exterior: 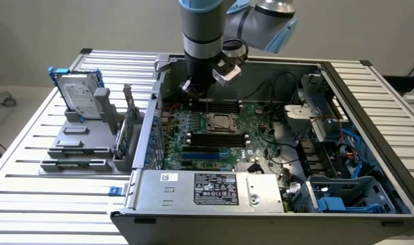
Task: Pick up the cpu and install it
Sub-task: 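Install the first cpu locking lever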
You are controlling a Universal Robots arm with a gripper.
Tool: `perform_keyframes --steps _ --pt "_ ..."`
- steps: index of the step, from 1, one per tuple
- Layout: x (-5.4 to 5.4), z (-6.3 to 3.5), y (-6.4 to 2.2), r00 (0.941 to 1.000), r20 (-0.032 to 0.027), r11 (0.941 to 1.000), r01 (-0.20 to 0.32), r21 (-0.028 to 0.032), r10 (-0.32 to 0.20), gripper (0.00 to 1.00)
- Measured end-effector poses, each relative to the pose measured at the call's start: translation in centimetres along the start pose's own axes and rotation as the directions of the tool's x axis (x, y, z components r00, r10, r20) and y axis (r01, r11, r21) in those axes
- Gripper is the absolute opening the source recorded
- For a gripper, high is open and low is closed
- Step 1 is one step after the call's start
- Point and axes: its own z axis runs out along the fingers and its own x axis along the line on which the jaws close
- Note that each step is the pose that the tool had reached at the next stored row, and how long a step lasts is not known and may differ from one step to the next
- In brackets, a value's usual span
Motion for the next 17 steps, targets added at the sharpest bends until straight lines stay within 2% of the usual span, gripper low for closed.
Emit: perform_keyframes --steps 1,3,13,17 --pt "0.0 0.02 0.0 1.0 -0.0053 1.0 -0.008 -0.0055 0.008 0.11" --pt "0.0 0.14 0.02 0.9997 -0.0107 0.9997 -0.023 -0.0111 0.023 0.11" --pt "-0.2 1.53 0.4 0.9944 -0.0278 0.9942 -0.103 -0.0305 0.102 0.11" --pt "-0.1 2.19 0.69 0.9919 -0.0328 0.9916 -0.124 -0.0354 0.123 0.11"
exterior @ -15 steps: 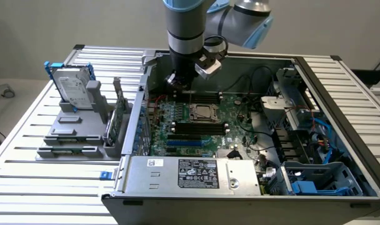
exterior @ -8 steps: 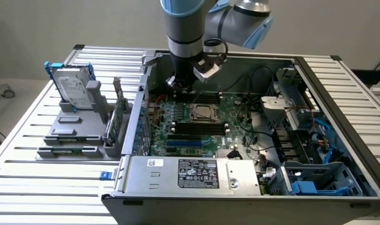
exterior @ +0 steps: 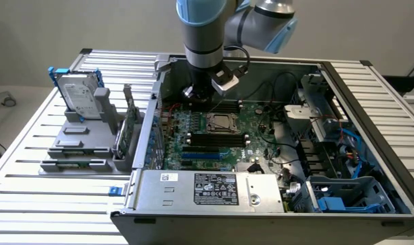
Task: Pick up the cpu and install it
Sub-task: 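Install the first cpu locking lever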
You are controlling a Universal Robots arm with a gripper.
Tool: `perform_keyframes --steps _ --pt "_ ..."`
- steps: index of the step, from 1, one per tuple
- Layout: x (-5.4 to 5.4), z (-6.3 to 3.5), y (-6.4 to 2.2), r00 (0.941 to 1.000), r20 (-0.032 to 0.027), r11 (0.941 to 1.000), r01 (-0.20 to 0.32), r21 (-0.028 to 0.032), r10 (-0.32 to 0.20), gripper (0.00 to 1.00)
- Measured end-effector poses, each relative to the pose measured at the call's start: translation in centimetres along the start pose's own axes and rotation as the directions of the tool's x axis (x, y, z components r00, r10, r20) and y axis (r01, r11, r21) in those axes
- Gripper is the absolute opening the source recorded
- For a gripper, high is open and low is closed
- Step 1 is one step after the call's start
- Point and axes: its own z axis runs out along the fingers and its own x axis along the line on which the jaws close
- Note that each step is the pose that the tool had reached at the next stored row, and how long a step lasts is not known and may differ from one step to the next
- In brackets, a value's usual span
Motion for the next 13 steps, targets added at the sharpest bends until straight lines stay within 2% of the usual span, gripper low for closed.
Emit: perform_keyframes --steps 8,13 --pt "0.5 1.34 0.02 0.9998 -0.0003 0.9997 -0.021 -0.0109 0.021 0.11" --pt "0.6 1.89 -0.09 0.9996 0.0108 0.9993 -0.024 -0.0298 0.024 0.11"
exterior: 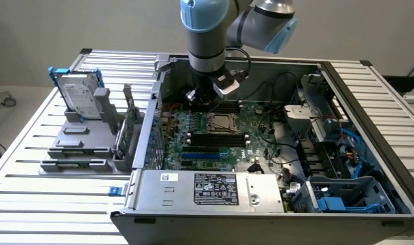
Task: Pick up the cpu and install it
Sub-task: 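Install the first cpu locking lever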
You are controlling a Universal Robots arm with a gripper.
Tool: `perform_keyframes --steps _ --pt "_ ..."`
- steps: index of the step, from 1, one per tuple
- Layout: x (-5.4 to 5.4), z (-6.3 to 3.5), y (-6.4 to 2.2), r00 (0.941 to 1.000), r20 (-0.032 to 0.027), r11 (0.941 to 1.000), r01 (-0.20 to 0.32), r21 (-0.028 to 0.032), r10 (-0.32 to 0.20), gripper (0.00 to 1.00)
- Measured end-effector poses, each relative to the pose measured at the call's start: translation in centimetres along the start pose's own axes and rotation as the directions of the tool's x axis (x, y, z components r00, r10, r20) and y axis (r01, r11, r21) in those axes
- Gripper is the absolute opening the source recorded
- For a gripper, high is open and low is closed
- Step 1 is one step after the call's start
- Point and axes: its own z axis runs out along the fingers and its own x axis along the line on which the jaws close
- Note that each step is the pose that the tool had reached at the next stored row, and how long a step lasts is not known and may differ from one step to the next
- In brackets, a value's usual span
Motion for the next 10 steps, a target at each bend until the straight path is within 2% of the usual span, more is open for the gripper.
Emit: perform_keyframes --steps 3,10 --pt "0.04 0.39 -0.06 1.0 0.0051 1.0 0.0 -0.0084 0.0 0.11" --pt "0.11 0.81 -0.17 1.0 0.0054 0.9999 -0.002 -0.0099 0.003 0.11"
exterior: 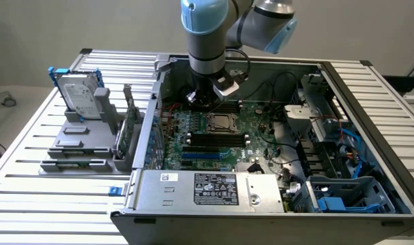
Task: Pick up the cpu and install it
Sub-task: 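Install the first cpu locking lever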
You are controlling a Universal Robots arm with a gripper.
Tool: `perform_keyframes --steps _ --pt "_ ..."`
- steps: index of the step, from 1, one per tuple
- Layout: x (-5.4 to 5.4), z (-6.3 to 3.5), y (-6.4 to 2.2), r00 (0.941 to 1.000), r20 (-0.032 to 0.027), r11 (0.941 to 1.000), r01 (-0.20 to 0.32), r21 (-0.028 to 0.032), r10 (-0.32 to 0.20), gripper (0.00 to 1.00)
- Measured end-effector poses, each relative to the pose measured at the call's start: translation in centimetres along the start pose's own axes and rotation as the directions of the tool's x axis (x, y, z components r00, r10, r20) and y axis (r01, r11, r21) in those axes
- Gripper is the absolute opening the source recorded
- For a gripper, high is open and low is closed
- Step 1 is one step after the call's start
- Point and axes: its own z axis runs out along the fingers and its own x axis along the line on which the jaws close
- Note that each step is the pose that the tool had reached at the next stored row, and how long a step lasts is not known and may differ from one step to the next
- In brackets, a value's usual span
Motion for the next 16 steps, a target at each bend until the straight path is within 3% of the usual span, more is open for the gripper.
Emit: perform_keyframes --steps 16 --pt "0.03 0.62 0.15 0.9999 -0.0018 0.9999 -0.011 -0.0024 0.011 0.11"
